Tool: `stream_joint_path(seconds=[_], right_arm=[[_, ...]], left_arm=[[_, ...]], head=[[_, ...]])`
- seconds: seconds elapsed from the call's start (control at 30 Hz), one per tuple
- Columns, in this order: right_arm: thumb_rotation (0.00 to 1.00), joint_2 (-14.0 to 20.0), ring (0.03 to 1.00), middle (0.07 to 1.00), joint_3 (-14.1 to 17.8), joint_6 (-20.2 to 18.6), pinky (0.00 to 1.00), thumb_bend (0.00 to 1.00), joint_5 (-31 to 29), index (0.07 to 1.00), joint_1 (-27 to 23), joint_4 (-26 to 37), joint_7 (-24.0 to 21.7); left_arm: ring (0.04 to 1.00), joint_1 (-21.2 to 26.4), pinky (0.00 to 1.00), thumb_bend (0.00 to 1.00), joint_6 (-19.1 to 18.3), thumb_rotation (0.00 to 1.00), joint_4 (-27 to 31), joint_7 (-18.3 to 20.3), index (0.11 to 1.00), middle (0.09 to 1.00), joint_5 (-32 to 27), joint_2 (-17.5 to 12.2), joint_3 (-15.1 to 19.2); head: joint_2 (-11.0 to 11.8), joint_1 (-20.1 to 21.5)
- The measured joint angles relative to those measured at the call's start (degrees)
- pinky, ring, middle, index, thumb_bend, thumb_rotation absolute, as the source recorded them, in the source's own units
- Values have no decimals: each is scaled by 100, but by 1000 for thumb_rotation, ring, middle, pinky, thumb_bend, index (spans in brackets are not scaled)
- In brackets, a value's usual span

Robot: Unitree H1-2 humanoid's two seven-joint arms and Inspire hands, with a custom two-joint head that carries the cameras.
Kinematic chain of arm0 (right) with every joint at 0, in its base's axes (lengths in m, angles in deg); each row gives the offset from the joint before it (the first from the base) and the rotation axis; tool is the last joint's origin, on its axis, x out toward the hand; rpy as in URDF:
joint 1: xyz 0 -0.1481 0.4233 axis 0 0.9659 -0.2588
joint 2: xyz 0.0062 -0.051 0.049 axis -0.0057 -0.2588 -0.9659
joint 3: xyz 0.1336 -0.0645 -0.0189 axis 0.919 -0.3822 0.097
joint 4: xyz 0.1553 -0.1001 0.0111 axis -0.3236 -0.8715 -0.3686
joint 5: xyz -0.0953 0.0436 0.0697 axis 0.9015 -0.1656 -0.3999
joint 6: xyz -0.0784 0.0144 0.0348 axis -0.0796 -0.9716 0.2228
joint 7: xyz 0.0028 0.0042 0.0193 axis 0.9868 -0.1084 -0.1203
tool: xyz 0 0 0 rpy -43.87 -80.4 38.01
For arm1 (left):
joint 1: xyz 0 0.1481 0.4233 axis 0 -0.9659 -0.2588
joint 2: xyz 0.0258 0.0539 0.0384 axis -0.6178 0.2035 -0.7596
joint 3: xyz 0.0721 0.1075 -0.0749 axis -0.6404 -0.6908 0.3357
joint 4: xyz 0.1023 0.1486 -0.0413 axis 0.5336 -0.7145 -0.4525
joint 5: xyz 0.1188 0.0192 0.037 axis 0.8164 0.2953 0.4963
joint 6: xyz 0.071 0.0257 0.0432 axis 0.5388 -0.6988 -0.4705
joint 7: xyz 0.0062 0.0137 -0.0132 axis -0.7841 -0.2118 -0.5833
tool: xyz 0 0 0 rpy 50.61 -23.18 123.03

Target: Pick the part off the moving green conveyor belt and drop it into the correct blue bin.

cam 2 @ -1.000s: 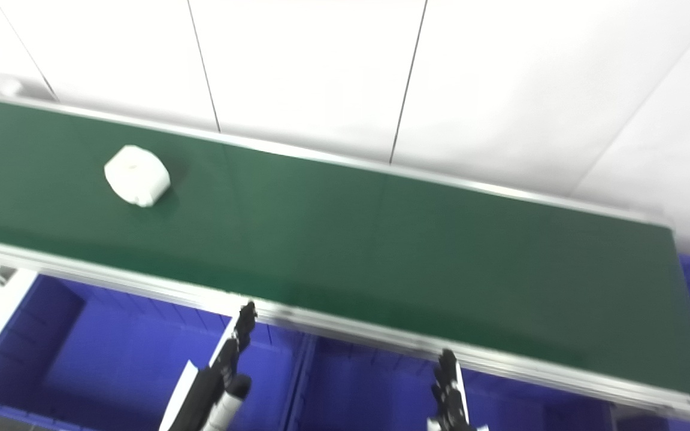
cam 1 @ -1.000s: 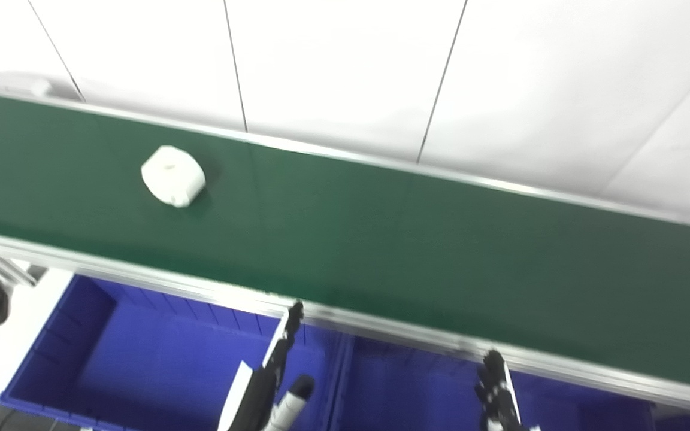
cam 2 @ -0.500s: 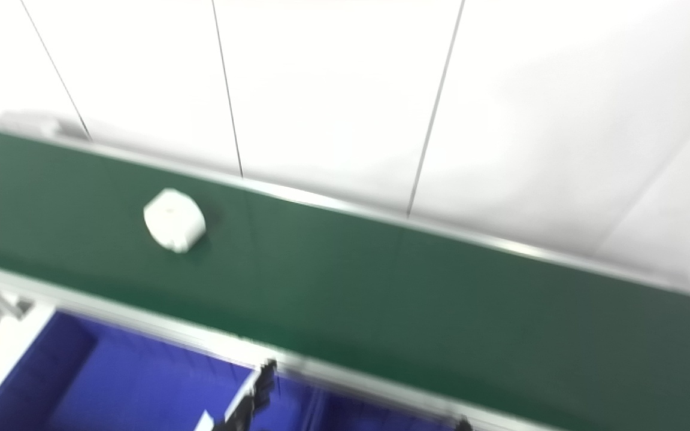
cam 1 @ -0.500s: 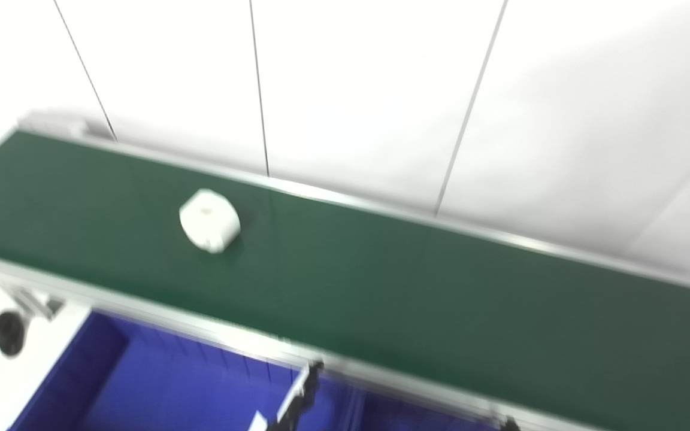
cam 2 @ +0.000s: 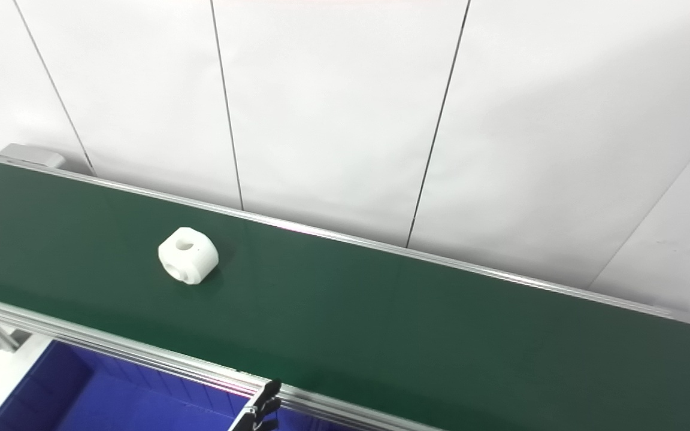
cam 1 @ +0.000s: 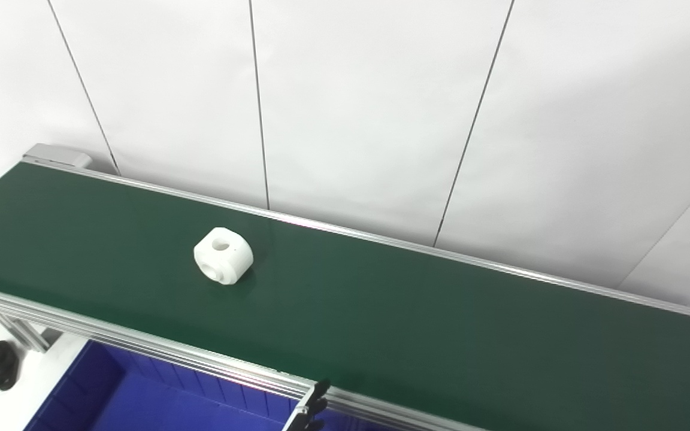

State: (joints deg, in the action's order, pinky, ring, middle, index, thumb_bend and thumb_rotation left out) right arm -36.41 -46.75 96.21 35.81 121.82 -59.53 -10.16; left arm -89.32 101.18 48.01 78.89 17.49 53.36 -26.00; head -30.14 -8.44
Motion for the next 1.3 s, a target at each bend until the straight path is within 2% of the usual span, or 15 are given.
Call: stream_joint_path(seconds=[0.03, 0.1, 0.17, 0.23, 0.3, 0.37, 0.43, 0.53, 0.63, 0.7, 0.83, 0.9, 1.0, 1.2, 1.3], right_arm=[[931, -8, 1000, 1000, -2, 0, 1000, 643, 2, 1000, 0, 0, -2], [932, -20, 1000, 1000, -1, 0, 1000, 645, 1, 1000, 5, 0, -4], [926, -24, 1000, 1000, -7, 0, 1000, 648, 1, 1000, 7, 0, -18], [918, -24, 1000, 1000, -22, 1, 1000, 647, -7, 1000, 0, -2, -53], [912, -33, 1000, 1000, -35, 0, 1000, 644, -44, 1000, -12, -6, -83], [921, -48, 1000, 1000, -48, 0, 1000, 641, -64, 1000, -24, -14, -103], [916, -71, 1000, 1000, -55, 1, 1000, 633, -52, 1000, -35, -16, -106], [903, -108, 1000, 1000, -47, 1, 1000, 629, -68, 1000, -31, -19, -106], [899, -145, 1000, 1000, -48, 1, 1000, 633, -107, 1000, -37, -24, -113], [912, -157, 1000, 1000, -49, 1, 1000, 624, -105, 1000, -56, -23, -138], [909, -156, 1000, 1000, -32, 1, 1000, 627, -105, 1000, -57, -22, -167], [906, -148, 1000, 1000, -12, 1, 1000, 633, -130, 1000, -58, -21, -173], [905, -141, 1000, 1000, -9, 1, 1000, 643, -137, 1000, -66, -18, -181], [897, -162, 1000, 1000, -13, 1, 1000, 617, -110, 1000, -43, -10, -176], [908, -164, 1000, 1000, -12, 1, 1000, 604, -106, 1000, -43, -9, -174]], left_arm=[[904, 2, 783, 685, 15, 740, 77, 2, 961, 939, 25, -14, 0], [885, 30, 740, 718, 48, 689, 225, 6, 959, 921, 63, -34, 2], [834, 167, 674, 850, 147, 525, 515, 34, 915, 870, 138, -87, 13], [802, 554, 628, 881, 300, 485, 888, 83, 885, 850, 169, -180, 86], [746, 1168, 550, 949, 321, 411, 1152, 204, 835, 821, 210, -305, 238], [739, 1798, 541, 986, 280, 371, 1327, 428, 803, 808, 203, -555, 427], [746, 2470, 560, 1000, 198, 343, 1387, 656, 792, 811, 283, -967, 676], [745, 3174, 566, 1000, -134, 309, 1274, 981, 793, 820, 417, -1540, 1077], [795, 3668, 632, 1000, -364, 252, 992, 1263, 809, 862, 720, -1876, 1178], [867, 3894, 729, 1000, -559, 208, 810, 1462, 860, 916, 911, -2024, 1211], [876, 4447, 783, 1000, -684, 203, 193, 1838, 879, 914, 1469, -2567, 1166], [869, 4810, 804, 1000, -642, 203, -306, 1926, 884, 903, 1757, -2843, 1080], [849, 5174, 791, 1000, -551, 209, -812, 1983, 879, 886, 1985, -3105, 976], [848, 5685, 827, 1000, -205, 194, -1887, 1925, 868, 878, 2382, -3279, 623], [860, 5876, 833, 1000, -62, 229, -2412, 1926, 877, 884, 2525, -3399, 419]], head=[[0, 0], [-9, -26], [26, -35], [35, -18], [35, -9], [44, 9], [52, 35], [44, 52], [35, 53], [17, 53], [-9, 35], [-18, 35], [-27, 35], [-44, 44], [-62, 96]])
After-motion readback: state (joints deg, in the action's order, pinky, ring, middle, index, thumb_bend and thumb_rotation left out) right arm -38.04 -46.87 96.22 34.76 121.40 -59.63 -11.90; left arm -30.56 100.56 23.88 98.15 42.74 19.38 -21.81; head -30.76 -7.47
